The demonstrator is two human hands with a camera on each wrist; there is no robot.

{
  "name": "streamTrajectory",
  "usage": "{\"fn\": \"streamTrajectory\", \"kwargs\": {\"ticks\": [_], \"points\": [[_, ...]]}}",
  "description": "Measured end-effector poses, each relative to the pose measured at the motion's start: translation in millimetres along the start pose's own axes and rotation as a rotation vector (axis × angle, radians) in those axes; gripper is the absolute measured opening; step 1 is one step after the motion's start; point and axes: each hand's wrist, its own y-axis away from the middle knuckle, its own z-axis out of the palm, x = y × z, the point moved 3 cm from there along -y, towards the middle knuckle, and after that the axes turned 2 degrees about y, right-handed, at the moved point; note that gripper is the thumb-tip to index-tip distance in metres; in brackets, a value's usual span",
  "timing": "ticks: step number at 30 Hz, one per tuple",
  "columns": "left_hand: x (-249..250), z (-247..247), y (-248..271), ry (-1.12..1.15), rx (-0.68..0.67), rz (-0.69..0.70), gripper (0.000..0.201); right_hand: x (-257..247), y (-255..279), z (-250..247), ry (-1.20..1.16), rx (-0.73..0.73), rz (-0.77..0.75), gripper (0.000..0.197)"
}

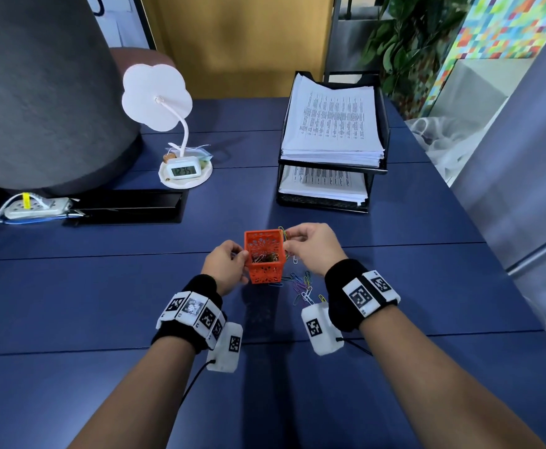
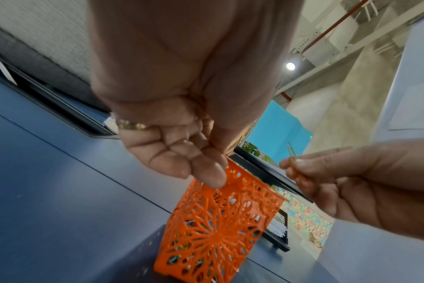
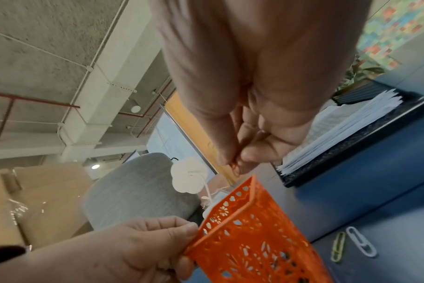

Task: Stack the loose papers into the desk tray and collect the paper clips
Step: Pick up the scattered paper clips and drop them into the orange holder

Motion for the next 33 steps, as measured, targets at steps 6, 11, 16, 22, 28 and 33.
{"fn": "streamTrajectory", "kwargs": {"ticks": [6, 11, 16, 22, 28, 33], "points": [[-0.8, 0.2, 1.0, 0.023, -0.013, -0.003, 0.020, 1.8, -1.4, -2.5, 0.078, 0.010, -0.049, 0.028], [-0.4, -0.3, 1.5, 0.023, -0.013, -0.003, 0.019, 29.0, 2.5, -7.6, 0.280, 0.002, 0.066, 0.026], [-1.9, 0.1, 0.9, 0.019, -0.013, -0.006, 0.017, 64.1, 13.5, 8.3, 0.588, -0.189, 0.202, 0.015], [-5.0, 0.5, -1.5, 0.002, -0.019, -0.013, 0.018, 68.0, 20.9, 20.5, 0.798, -0.245, 0.134, 0.039], [-2.1, -1.9, 1.5, -0.029, 0.011, 0.002, 0.017, 70.3, 20.9, 12.3, 0.716, -0.169, 0.191, 0.033], [-3.8, -6.7, 1.9, -0.029, 0.036, 0.007, 0.014, 75.6, 21.4, 11.1, 0.640, -0.150, 0.243, 0.028]]}}
